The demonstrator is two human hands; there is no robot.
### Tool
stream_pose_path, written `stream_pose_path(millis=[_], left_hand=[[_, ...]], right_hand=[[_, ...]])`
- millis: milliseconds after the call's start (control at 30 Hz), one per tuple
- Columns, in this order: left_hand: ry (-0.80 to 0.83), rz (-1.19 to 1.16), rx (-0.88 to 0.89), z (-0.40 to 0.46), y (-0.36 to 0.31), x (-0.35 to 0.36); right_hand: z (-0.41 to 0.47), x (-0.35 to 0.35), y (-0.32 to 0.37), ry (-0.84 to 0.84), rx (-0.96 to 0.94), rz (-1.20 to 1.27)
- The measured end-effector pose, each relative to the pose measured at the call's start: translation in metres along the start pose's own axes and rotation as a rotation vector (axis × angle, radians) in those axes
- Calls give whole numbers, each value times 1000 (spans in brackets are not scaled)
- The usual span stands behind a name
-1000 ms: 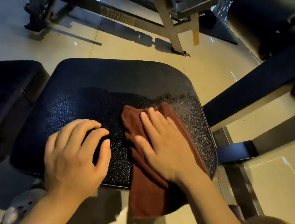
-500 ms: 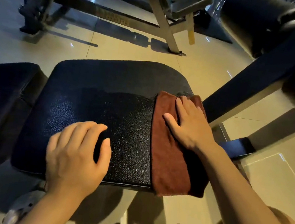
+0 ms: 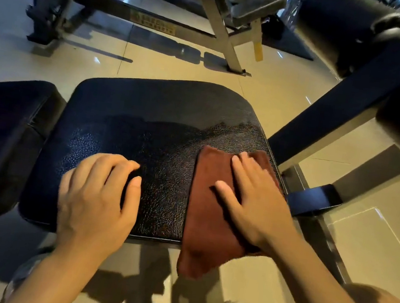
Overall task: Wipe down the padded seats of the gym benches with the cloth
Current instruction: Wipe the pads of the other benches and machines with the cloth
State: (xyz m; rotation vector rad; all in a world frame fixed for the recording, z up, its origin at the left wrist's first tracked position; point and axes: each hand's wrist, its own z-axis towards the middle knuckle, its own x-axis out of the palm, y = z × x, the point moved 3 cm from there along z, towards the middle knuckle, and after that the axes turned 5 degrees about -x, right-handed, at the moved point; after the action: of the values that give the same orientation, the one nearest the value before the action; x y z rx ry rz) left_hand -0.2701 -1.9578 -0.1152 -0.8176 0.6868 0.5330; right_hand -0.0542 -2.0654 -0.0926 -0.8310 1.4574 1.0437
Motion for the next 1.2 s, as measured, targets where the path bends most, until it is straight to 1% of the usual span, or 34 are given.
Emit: stream_pose_path(millis=[67,100,200,267,367,467,600,667,733,800,833,867,933,1000,1067,1133,1200], left_hand=[[-2,50,-9,0,1,3],[-13,60,-17,0,1,4],[-98,31,-21,0,-3,8],[-160,1,-3,-1,-6,9],[-191,-29,0,-2,-6,9],[-207,-43,5,-3,-5,8],[-194,-69,-13,-4,-6,6],[-177,-78,-30,-3,-5,5],[-161,-92,-33,-3,-4,4],[-149,-113,-22,-2,-3,2],[-144,-127,-19,-2,-3,1],[-140,-137,-15,-2,-3,0],[-133,-120,-2,-2,0,-3],[-142,-32,14,-2,7,-7],[-156,57,-2,1,15,-7],[-189,44,-76,4,20,-4],[-258,-3,-84,3,19,-1]], right_hand=[[20,-4,-24,9,83,-26],[31,-6,-32,-1,96,-31],[66,-2,-45,-62,78,-57],[83,0,-48,-63,80,-79],[91,4,-47,-9,102,-104],[85,0,-35,-15,78,-130],[63,3,8,-14,-39,-102],[44,10,37,-14,-131,-37],[19,17,62,31,-234,46],[-5,20,74,72,-323,86],[-14,20,73,65,-334,89],[-19,18,67,38,-318,83],[-15,12,44,-20,-206,54],[0,5,14,-10,-62,8],[22,-2,-14,18,38,-29],[44,-8,-32,39,75,-29],[64,-8,-39,38,59,-62]])
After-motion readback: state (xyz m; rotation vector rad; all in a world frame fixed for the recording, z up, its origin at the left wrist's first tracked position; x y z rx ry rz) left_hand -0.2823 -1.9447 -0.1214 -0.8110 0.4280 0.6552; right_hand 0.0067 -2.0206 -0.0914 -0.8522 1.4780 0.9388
